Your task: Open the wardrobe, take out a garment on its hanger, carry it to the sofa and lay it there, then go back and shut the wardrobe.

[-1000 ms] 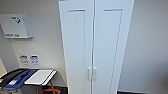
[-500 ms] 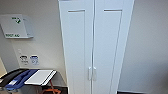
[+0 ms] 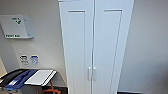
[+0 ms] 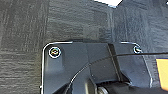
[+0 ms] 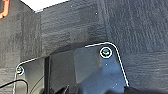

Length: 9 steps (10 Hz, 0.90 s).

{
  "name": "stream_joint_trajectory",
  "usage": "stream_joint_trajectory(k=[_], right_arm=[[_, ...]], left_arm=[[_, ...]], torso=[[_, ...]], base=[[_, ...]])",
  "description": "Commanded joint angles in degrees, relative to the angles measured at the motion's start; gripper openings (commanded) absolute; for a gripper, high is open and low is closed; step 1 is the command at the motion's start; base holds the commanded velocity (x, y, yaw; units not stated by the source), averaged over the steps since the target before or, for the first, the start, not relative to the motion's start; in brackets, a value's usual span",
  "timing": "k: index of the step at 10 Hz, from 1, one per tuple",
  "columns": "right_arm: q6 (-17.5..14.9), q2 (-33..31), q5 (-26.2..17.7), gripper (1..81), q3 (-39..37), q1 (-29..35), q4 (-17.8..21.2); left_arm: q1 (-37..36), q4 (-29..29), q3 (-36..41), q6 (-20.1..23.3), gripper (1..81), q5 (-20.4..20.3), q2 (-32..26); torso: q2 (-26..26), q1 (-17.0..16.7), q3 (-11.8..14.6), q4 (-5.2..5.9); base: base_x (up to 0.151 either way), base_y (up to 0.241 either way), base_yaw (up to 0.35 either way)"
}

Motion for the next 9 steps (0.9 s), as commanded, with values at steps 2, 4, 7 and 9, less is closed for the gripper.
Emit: stream_joint_trajectory(k=[2, 4, 7, 9], right_arm=[[-0.42, 0.90, -1.57, 81.1, 0.11, -0.50, -3.47], [-0.42, 1.51, -1.49, 81.1, 0.10, -2.69, -4.70], [-0.42, 2.74, -1.49, 81.1, -0.25, -3.75, -7.86], [-0.34, 2.83, -1.49, 81.1, -0.25, -3.49, -8.40]], left_arm=[[0.41, 0.57, -2.26, 0.17, 81.1, 1.24, 2.61], [1.55, 0.48, -3.22, 0.17, 81.1, 1.41, 3.67], [1.73, -0.13, -3.58, 0.00, 81.1, 1.86, 5.16], [1.64, -0.13, -3.58, 0.00, 81.1, 1.86, 5.78]], torso=[[-0.02, 0.00, 0.02, 0.00], [-0.05, -0.05, 0.06, 0.00], [-0.11, -0.11, 0.11, 0.00], [-0.11, -0.13, 0.11, 0.00]], base=[[0.000, 0.000, 0.000], [0.000, 0.000, 0.000], [0.000, 0.000, 0.000], [0.000, 0.000, 0.000]])
